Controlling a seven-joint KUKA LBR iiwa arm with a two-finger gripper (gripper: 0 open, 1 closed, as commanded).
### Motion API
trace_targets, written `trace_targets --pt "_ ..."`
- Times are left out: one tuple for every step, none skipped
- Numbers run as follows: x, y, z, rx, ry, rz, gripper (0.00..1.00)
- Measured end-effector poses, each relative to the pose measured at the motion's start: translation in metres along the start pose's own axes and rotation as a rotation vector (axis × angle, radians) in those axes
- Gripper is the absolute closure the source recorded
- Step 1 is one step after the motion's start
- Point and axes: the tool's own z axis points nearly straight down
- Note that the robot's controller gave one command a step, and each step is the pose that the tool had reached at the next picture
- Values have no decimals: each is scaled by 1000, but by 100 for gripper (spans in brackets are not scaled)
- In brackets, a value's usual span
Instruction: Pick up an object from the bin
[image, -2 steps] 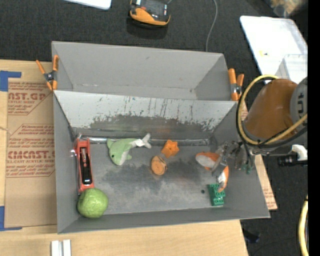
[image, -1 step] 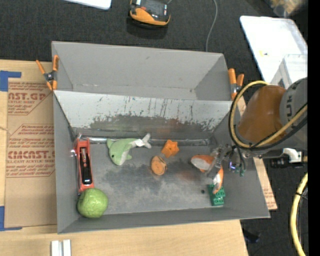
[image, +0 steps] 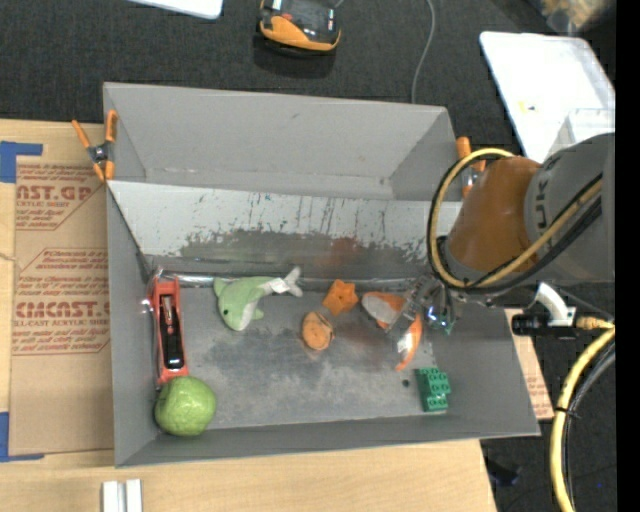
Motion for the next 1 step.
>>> trace_targets --pt "-31 13 39 4 6 -166 100"
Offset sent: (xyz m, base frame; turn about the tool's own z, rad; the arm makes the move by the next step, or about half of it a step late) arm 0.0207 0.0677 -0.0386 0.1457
